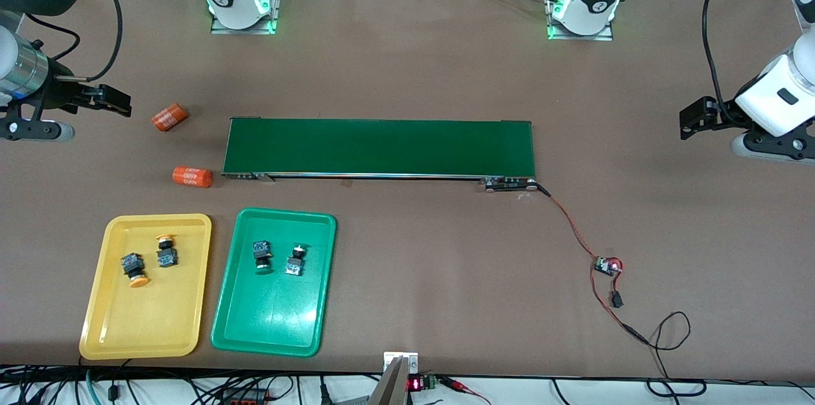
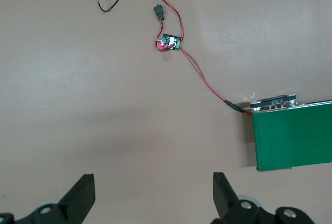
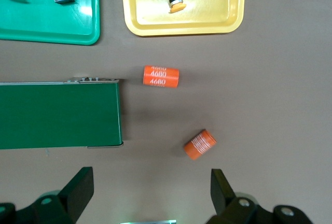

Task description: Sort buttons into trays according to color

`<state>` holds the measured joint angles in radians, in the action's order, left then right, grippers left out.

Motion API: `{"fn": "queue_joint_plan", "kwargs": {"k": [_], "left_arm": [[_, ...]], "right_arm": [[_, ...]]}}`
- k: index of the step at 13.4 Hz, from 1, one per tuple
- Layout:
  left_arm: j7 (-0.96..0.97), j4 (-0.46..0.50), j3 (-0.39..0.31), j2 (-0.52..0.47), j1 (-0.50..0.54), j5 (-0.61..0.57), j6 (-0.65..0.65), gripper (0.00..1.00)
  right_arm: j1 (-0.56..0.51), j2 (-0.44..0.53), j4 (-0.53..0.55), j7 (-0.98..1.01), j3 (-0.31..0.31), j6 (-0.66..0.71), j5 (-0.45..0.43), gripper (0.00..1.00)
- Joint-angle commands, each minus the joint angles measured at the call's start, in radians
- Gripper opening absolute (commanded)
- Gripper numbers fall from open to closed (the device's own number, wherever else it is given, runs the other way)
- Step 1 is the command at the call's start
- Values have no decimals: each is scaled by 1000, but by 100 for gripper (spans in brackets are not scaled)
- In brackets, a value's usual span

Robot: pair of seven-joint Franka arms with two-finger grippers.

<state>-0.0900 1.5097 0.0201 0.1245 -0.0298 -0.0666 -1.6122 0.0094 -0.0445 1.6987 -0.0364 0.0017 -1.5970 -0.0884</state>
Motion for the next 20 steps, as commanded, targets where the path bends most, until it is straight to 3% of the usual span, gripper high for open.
{"fn": "queue_joint_plan", "kwargs": {"k": [1, 20], "left_arm": [[-2, -6, 4, -8, 4, 8, 3, 100], [-7, -3, 6, -6, 2, 5, 2, 100]], "right_arm": [[21, 12, -1, -2, -11, 0, 10, 100], [23, 12, 1, -17, -5, 8, 15, 100]]}}
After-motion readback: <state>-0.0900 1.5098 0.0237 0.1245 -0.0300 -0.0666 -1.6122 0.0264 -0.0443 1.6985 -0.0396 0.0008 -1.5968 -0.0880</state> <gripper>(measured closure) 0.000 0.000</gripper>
